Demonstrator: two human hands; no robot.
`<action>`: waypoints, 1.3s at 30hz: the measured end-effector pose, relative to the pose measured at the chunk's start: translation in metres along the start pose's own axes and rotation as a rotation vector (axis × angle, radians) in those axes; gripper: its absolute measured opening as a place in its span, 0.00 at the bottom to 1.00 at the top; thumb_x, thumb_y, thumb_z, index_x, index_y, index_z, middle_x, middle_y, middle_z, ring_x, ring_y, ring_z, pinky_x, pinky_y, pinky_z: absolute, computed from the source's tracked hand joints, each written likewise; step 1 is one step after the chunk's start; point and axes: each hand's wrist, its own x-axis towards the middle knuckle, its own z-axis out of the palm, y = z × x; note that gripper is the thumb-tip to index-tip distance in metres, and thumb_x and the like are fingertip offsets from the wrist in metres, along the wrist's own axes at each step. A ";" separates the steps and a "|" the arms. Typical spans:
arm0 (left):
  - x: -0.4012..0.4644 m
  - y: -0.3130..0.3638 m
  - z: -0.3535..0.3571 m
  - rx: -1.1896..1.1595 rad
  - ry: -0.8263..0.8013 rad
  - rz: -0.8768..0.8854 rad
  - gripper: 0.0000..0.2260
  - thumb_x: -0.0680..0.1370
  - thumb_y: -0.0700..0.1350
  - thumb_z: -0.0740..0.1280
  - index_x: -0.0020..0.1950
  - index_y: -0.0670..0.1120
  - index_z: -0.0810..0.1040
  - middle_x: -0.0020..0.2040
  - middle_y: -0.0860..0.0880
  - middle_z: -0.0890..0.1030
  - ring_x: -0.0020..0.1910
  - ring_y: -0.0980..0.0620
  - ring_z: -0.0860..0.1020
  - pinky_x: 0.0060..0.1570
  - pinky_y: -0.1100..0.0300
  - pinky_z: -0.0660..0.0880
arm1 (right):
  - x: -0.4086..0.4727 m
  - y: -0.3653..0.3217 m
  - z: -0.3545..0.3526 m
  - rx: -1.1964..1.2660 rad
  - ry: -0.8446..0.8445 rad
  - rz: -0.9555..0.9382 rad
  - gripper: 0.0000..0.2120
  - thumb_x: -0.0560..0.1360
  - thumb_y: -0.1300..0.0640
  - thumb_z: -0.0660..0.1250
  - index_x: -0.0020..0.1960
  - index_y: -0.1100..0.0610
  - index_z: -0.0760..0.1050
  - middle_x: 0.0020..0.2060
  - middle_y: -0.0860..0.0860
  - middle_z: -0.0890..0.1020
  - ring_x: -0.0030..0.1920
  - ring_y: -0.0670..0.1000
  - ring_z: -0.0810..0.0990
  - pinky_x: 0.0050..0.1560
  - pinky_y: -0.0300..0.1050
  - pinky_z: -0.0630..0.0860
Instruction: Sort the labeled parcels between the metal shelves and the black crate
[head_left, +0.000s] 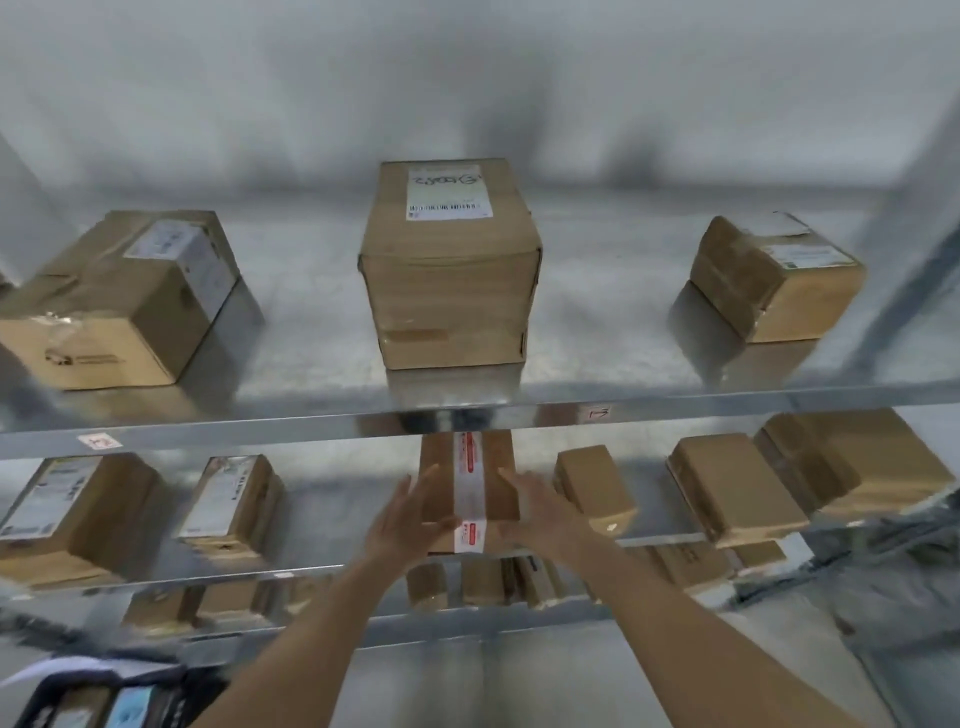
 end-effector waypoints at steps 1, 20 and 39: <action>0.005 -0.002 0.003 -0.013 0.007 0.000 0.36 0.73 0.62 0.71 0.76 0.61 0.56 0.71 0.52 0.69 0.66 0.47 0.75 0.62 0.48 0.77 | 0.004 -0.001 0.003 0.021 0.017 -0.015 0.43 0.72 0.37 0.74 0.78 0.37 0.52 0.73 0.43 0.65 0.72 0.50 0.68 0.71 0.55 0.71; 0.019 -0.007 0.022 -0.374 0.035 0.029 0.49 0.66 0.54 0.80 0.76 0.60 0.51 0.68 0.57 0.68 0.65 0.56 0.69 0.66 0.54 0.71 | 0.028 -0.002 0.024 0.345 0.080 -0.063 0.52 0.68 0.42 0.80 0.81 0.47 0.51 0.72 0.46 0.69 0.72 0.50 0.69 0.75 0.55 0.69; -0.157 -0.028 -0.046 -0.910 0.139 -0.113 0.30 0.70 0.47 0.79 0.66 0.42 0.71 0.60 0.44 0.80 0.52 0.48 0.82 0.50 0.50 0.81 | -0.143 -0.097 0.049 0.738 0.335 0.069 0.50 0.65 0.44 0.83 0.78 0.54 0.60 0.69 0.51 0.75 0.62 0.51 0.77 0.60 0.46 0.74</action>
